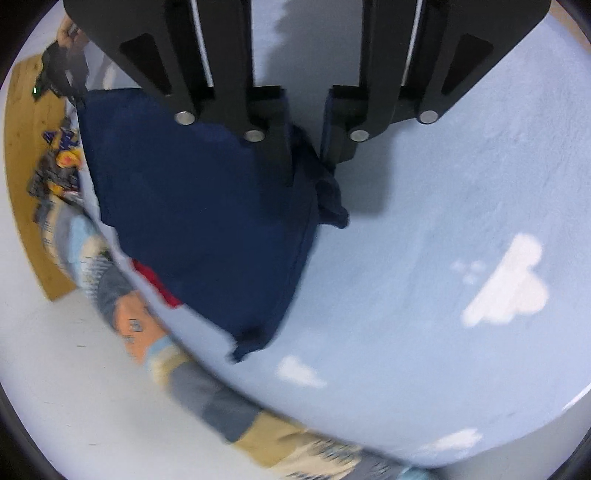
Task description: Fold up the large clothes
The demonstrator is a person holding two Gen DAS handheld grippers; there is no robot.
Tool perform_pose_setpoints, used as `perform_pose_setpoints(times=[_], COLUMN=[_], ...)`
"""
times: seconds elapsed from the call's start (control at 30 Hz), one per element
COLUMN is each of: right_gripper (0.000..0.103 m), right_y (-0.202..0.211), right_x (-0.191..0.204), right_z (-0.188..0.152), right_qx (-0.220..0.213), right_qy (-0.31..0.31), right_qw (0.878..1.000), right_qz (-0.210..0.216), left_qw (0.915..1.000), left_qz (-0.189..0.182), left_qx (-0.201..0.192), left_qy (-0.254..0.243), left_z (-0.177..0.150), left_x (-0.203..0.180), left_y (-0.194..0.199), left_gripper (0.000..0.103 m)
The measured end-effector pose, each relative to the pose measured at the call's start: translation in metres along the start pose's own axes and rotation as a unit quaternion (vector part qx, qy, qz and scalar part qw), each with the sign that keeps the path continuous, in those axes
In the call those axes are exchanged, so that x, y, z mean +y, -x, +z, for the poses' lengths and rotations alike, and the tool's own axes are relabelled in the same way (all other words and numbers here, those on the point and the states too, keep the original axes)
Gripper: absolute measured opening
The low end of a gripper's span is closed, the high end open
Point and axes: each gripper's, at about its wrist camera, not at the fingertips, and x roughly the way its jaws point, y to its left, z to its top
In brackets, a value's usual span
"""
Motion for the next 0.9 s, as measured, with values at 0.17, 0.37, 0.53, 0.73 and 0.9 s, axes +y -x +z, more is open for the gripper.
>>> perform_pose_setpoints(times=[0.17,0.37,0.53,0.73,0.9], right_gripper=[0.029,0.057,0.057,0.051,0.014], right_y=[0.012,0.002,-0.022,-0.055,-0.072], right_x=[-0.03,-0.028,-0.054,-0.033,-0.02], right_z=[0.009,0.007,-0.008,-0.014,-0.009], right_qx=[-0.027,-0.007,0.041,0.068,0.061], right_qy=[-0.062,-0.07,-0.179,-0.14,-0.107], right_qw=[0.997,0.997,0.983,0.985,0.99], right_qz=[-0.034,-0.02,0.026,0.07,0.067], left_qw=[0.9977,0.9981,0.9987,0.9966,0.9954], left_qz=[0.029,0.05,0.017,-0.017,-0.035], left_qx=[-0.016,-0.013,0.033,0.029,-0.012], left_qy=[0.059,0.033,0.034,0.075,0.089], left_z=[0.006,0.008,0.004,-0.002,0.001], left_x=[0.022,0.004,-0.004,0.0,-0.004], left_y=[-0.001,-0.01,-0.034,-0.049,-0.052], left_gripper=[0.051,0.071,0.072,0.085,0.029])
